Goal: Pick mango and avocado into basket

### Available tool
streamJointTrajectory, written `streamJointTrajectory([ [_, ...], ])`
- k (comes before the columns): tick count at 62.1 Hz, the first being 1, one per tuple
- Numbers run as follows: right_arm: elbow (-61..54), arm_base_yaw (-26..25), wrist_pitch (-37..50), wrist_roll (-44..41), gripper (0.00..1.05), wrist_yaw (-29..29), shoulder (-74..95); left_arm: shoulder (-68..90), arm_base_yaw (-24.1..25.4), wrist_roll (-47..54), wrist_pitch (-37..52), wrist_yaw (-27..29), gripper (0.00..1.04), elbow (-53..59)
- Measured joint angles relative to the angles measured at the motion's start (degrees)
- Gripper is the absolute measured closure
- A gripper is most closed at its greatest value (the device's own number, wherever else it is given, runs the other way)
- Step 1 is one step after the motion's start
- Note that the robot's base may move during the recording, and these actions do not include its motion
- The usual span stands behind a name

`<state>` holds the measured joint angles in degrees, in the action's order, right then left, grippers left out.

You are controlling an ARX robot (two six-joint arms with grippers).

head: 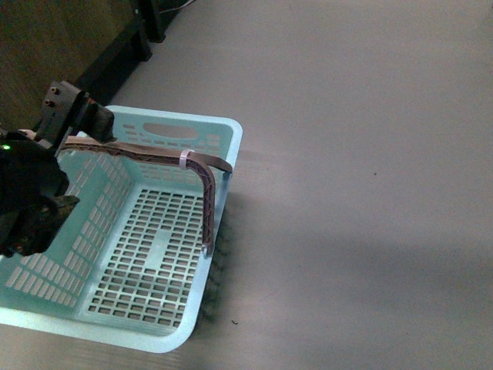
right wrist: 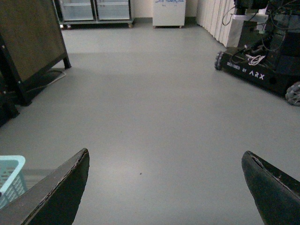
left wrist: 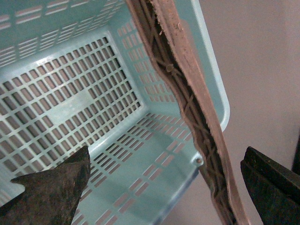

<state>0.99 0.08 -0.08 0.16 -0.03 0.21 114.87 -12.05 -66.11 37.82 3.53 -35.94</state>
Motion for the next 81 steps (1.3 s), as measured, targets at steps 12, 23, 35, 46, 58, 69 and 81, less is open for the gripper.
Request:
streamJointTrajectory([
  [12,0.0,0.0,0.0,0.0,0.09,0.0,0.0,7.2,-2.3,-2.2,1.2,0.9,0.08,-7.1],
  [23,0.0,0.0,0.0,0.0,0.09,0.0,0.0,11.6,-2.4,-3.5,1.9,2.4,0.10,-11.3],
  [35,0.0,0.0,0.0,0.0,0.09,0.0,0.0,13.5,-1.6,-5.4,3.1,3.8,0.40,-12.8],
  [46,0.0,0.0,0.0,0.0,0.09,0.0,0.0,14.5,-1.4,-7.2,1.3,5.1,0.70,-14.6],
  [58,0.0,0.0,0.0,0.0,0.09,0.0,0.0,14.1,-1.7,-13.5,-1.0,4.3,0.95,-16.0],
  [69,0.0,0.0,0.0,0.0,0.09,0.0,0.0,10.2,-1.9,-13.0,-3.5,3.4,1.00,-13.7],
  [81,0.0,0.0,0.0,0.0,0.09,0.0,0.0,-5.4,-1.2,-17.1,-6.6,4.2,1.00,-2.8],
])
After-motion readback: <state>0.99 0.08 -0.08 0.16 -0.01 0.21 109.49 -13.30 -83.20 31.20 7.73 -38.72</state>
